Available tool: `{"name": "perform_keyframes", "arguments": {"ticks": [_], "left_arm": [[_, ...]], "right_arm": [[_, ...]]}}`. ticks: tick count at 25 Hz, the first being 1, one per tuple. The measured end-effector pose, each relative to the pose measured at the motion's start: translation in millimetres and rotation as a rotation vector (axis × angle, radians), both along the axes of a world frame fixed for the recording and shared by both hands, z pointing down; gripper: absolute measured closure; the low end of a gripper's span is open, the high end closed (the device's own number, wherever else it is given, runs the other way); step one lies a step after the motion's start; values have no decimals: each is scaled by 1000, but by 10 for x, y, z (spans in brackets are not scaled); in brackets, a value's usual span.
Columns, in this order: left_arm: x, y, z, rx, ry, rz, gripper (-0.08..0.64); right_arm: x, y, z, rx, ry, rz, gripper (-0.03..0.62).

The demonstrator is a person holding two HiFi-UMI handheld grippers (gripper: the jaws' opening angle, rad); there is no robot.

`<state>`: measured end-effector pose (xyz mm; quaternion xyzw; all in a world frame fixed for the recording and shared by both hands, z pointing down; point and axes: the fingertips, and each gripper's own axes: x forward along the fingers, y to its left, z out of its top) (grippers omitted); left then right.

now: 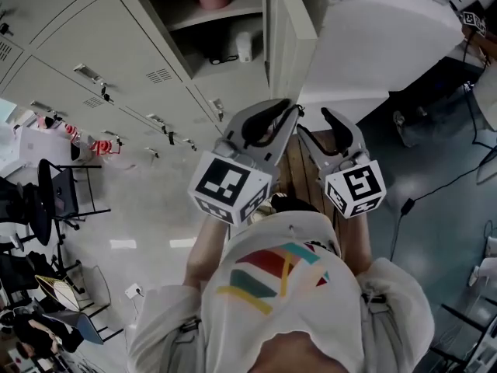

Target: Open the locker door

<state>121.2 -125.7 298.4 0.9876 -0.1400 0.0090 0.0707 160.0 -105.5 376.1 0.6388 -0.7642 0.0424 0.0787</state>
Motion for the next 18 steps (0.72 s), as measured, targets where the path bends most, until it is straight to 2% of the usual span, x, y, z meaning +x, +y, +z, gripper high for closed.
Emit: {"name": "perform_keyframes", "arguments": {"ticks": [6, 18], "left_arm": [[269, 124, 0, 11, -12, 66, 505], [826, 233, 23, 27, -25, 170, 505]], "right_arm": [[277, 212, 55, -15, -20, 86, 354], [591, 312, 39, -2, -31, 180, 354]]}}
